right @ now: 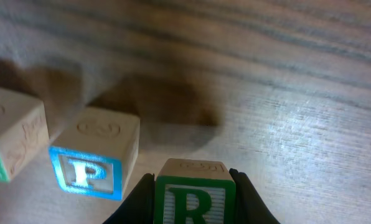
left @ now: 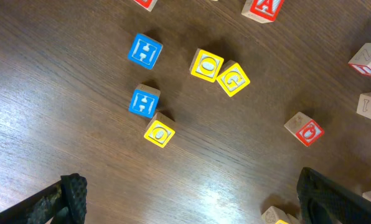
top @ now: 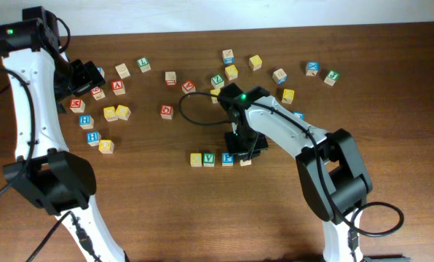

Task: Spell out CVPR
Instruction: 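Place the R block right of the P with the right gripper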

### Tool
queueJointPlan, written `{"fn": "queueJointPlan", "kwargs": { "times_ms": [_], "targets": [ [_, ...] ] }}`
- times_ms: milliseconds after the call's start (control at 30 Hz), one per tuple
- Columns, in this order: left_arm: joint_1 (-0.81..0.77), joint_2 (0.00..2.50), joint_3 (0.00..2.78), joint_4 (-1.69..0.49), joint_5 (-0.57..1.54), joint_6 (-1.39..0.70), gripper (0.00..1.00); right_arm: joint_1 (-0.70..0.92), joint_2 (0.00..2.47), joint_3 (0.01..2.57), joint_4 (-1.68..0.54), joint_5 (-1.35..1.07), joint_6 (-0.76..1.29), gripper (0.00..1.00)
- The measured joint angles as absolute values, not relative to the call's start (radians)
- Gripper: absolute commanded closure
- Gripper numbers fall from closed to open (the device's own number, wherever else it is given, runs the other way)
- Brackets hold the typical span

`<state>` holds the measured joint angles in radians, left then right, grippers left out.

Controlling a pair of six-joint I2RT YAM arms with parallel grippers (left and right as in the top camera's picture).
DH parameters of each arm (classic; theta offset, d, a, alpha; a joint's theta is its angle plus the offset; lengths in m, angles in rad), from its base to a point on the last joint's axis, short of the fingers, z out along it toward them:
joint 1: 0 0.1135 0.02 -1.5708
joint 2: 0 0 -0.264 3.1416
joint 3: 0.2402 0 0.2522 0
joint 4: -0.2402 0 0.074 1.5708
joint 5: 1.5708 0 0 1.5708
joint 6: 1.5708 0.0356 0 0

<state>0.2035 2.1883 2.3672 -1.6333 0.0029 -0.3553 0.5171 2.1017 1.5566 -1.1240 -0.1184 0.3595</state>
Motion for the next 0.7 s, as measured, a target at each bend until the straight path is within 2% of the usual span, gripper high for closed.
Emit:
{"fn": "queueJointPlan", "kwargs": {
  "times_ms": [333, 367, 433, 467, 567, 600, 700],
  "targets": [
    [0.204, 2.188, 2.367, -1.633, 0.003, -0.355, 0.01, 0.517, 2.102, 1.528, -1.043, -0.060, 0.447, 0.76],
    [0.204, 2.188, 2.367, -1.633, 0.003, -0.355, 0.01, 0.517, 2.102, 1.512, -1.041, -0.059, 0.454, 0.73],
    [0.204, 2.188, 2.367, -1.633, 0.003, -0.355, 0.01, 0.517, 2.102, 1.512, -1.038, -0.067, 0.469, 0.62],
    [0.204, 2.188, 2.367, -1.633, 0.003, -0.355, 0.01, 0.517, 2.102, 1.504, -1.035, -0.074, 0.468, 0.60],
    [0.204, 2.188, 2.367, -1.633, 0.003, -0.355, 0.01, 0.517, 2.102, 1.501, -1.039, -0.102, 0.469, 0.62],
    [0.204, 2.188, 2.368, -1.633, 0.003, -0.355, 0.01, 0.517, 2.102, 1.501, -1.042, -0.112, 0.469, 0.73],
    [0.204, 2.188, 2.367, -1.633, 0.003, -0.355, 0.01, 0.517, 2.102, 1.501, -1.048, -0.120, 0.470, 0.73]
  ]
}}
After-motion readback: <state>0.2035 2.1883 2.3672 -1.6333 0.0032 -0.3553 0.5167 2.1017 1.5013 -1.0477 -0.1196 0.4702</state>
